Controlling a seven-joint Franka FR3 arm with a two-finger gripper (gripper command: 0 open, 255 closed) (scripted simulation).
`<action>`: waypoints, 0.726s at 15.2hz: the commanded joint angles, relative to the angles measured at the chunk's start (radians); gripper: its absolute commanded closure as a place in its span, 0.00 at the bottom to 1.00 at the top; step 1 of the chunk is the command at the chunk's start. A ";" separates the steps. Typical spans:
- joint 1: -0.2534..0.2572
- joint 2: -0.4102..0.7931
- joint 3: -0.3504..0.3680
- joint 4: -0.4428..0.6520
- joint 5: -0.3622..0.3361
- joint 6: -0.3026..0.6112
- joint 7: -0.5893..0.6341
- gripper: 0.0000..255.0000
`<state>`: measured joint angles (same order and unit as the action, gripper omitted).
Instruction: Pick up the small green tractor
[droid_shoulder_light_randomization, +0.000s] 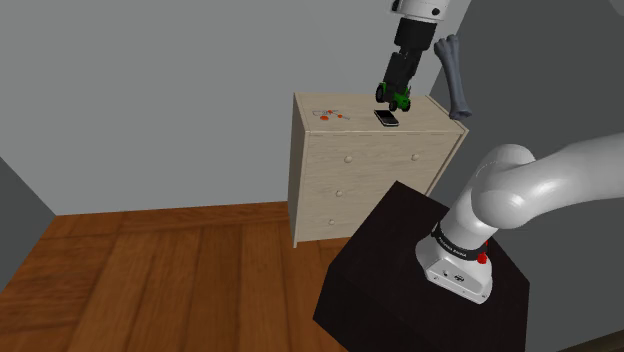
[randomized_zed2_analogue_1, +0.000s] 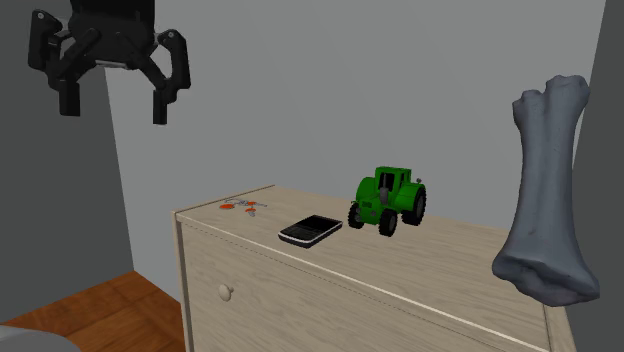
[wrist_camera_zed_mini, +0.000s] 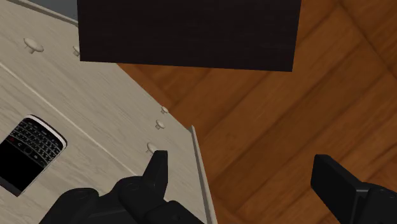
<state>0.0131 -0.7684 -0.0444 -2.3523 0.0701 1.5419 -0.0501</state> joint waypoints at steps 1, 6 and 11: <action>0.000 0.000 0.000 0.000 0.000 0.000 0.000 0.00; -0.038 0.043 -0.098 0.003 -0.090 0.032 -0.119 0.00; -0.070 0.113 -0.195 0.032 -0.169 0.073 -0.237 0.00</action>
<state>-0.0516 -0.6787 -0.2175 -2.3290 -0.0826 1.6002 -0.2601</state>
